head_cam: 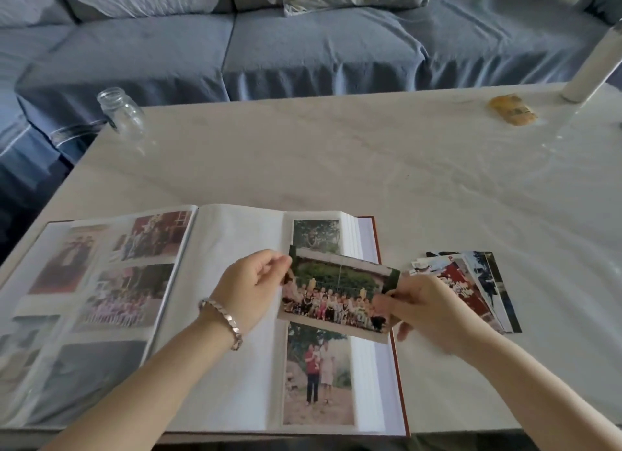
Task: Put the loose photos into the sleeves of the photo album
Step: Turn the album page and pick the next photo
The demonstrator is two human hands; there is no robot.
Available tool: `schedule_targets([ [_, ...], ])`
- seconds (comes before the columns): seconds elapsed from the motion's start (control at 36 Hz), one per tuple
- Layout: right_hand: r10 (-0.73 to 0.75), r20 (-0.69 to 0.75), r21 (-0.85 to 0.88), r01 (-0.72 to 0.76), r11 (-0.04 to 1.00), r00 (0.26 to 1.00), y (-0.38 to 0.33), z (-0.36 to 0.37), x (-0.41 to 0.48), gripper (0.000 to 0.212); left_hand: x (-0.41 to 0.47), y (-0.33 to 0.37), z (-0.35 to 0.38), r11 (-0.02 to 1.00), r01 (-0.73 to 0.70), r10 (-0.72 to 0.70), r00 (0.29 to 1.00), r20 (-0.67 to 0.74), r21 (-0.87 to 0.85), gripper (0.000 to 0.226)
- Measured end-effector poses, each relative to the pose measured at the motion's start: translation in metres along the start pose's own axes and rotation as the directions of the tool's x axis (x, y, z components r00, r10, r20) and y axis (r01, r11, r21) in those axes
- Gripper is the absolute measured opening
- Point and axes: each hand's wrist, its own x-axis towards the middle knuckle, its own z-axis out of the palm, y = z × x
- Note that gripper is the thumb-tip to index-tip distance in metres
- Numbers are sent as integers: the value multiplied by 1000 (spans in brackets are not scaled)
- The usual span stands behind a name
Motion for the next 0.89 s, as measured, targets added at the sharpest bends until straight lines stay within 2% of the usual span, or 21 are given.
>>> schedule_targets([
  [0.06, -8, -53, -40, 6, 999, 999, 3, 2, 4, 14, 4, -21, -6, 939, -22, 46, 997, -62, 344, 36],
  [0.11, -25, -118, -31, 21, 999, 993, 6, 2, 9, 14, 7, -43, -10, 769, 17, -24, 1000, 3, 639, 56],
  [0.14, -30, -145, -12, 29, 1000, 989, 6, 2, 12, 13, 7, -52, -10, 689, 44, -93, 995, 28, 723, 63],
  [0.19, -34, -191, 15, 37, 999, 981, 4, 0, 18, 13, 4, -71, -4, 602, 68, -164, 986, 39, 795, 76],
  [0.25, -33, -239, 10, 37, 999, 970, 4, -1, 27, 15, 0, -80, 5, 585, 58, -181, 982, 60, 809, 87],
  [0.33, -26, -332, -12, 23, 1000, 943, 4, -5, 43, 7, -1, -91, 17, 607, 76, -129, 992, 3, 791, 93],
  [0.36, -25, -362, -10, 23, 1000, 932, 3, -5, 48, 9, -1, -91, 20, 635, 85, -109, 994, -20, 768, 88],
  [0.39, -25, -383, -8, 24, 1000, 923, 2, -6, 52, 10, -1, -91, 22, 686, 79, -107, 994, -7, 723, 80],
  [0.44, -26, -412, -14, 22, 1000, 911, -1, -6, 60, 11, -1, -91, 29, 721, 45, -104, 994, 43, 691, 74],
  [0.61, -48, -447, -168, -32, 985, 893, -11, -2, 75, 18, -3, -84, 46, 751, 39, -50, 999, -3, 659, 69],
  [0.72, -112, -489, -271, -29, 962, 865, -20, -4, 74, 24, -2, -87, 49, 747, 30, 6, 999, -52, 665, 68],
  [0.89, -157, -466, -392, -44, 919, 871, -23, -2, 76, 31, -1, -83, 47, 738, 107, -18, 990, -139, 666, 69],
])
